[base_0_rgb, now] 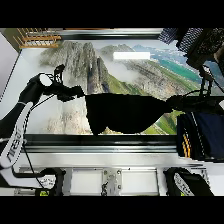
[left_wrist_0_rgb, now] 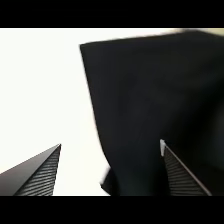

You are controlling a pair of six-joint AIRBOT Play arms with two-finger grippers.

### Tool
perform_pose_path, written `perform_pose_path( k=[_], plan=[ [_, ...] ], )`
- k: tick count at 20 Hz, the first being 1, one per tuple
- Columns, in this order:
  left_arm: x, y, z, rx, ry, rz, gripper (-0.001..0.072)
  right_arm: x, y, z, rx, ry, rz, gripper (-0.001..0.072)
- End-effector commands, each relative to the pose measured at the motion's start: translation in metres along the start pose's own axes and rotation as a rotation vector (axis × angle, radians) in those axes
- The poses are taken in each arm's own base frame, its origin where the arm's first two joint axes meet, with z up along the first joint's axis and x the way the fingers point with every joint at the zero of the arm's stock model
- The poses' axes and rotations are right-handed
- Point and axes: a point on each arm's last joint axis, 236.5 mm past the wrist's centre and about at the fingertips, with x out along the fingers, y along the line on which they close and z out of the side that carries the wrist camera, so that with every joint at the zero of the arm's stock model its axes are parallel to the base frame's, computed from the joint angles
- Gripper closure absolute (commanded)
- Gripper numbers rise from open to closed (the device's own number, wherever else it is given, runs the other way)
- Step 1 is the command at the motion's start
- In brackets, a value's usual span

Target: Fold the clothes and pants, and hang the long-sleeved shirts on hangers.

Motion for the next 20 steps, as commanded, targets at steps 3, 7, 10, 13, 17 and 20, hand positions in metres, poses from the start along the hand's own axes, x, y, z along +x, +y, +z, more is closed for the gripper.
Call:
perform_pose_path(
  k=[3, 7, 10, 13, 17, 20],
  plan=[
    [0.060, 0.019, 0.001, -0.198, 0.074, -0.083, -0.0009, 0.000, 0.000, 0.000, 0.000, 0.001, 0.001, 0.0700],
    [0.080, 0.005, -0.001, -0.165, 0.063, -0.078, -0.0009, 0.000, 0.000, 0.001, 0.000, -0.006, 0.000, 0.0700],
    [0.089, -0.010, -0.005, -0.131, 0.060, -0.080, -0.0010, 0.001, 0.000, 0.002, 0.000, -0.006, 0.000, 0.0700],
    [0.093, -0.027, 0.001, -0.097, 0.030, -0.087, -0.0002, 0.000, -0.001, 0.006, 0.000, -0.025, -0.002, 0.0700],
    [0.097, -0.051, 0.010, -0.047, 0.011, -0.107, 0.0507, 0.001, -0.001, 0.007, 0.001, -0.031, -0.003, 0.0700],
    [0.088, -0.064, 0.025, -0.021, -0.012, -0.126, 0.0701, -0.001, -0.002, 0.013, -0.014, -0.053, -0.007, 0.0700]
  ],
)
